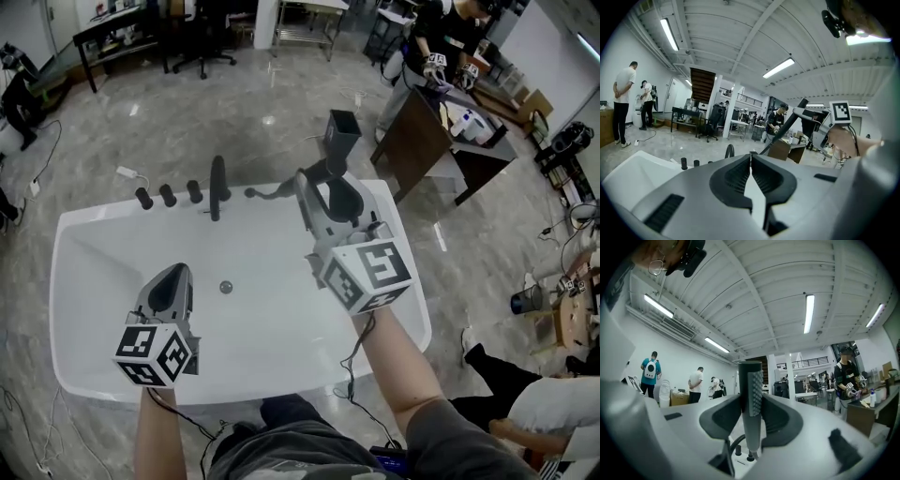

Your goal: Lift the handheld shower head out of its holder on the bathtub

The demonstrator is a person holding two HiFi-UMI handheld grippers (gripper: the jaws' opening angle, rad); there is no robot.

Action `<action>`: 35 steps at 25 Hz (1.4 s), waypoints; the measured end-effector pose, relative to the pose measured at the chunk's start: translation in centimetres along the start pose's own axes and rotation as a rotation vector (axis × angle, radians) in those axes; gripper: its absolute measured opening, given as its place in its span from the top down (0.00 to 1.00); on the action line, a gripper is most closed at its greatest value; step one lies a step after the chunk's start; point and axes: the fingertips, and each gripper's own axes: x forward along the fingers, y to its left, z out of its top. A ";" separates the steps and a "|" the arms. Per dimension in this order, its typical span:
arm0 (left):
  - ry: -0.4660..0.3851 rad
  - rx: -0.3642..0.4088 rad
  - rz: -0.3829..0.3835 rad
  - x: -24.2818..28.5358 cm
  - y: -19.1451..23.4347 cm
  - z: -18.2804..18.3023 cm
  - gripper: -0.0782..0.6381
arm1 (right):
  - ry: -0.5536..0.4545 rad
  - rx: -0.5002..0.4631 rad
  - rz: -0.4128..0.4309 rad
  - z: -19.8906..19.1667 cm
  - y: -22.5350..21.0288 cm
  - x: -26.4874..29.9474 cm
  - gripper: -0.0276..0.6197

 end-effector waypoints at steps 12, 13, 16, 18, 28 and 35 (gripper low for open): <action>-0.033 0.005 -0.069 -9.6 -1.3 -0.3 0.86 | -0.044 0.005 -0.106 3.9 4.9 -11.3 0.74; -0.038 0.006 -0.076 -10.4 -1.5 -0.3 0.86 | -0.050 0.006 -0.114 4.2 5.4 -12.3 0.74; -0.053 0.017 -0.100 -12.7 -2.4 -0.3 0.86 | -0.073 0.007 -0.133 5.3 6.9 -15.4 0.74; -0.061 0.024 -0.114 -14.4 -3.1 -0.6 0.86 | -0.084 0.008 -0.141 5.5 8.0 -17.5 0.74; -0.083 0.041 -0.160 -21.7 -5.0 -2.3 0.86 | -0.025 0.029 -0.194 2.8 13.6 -26.6 0.74; -0.065 0.031 -0.156 -25.2 -5.0 -5.3 0.86 | 0.063 0.068 -0.215 -2.3 16.6 -29.6 0.74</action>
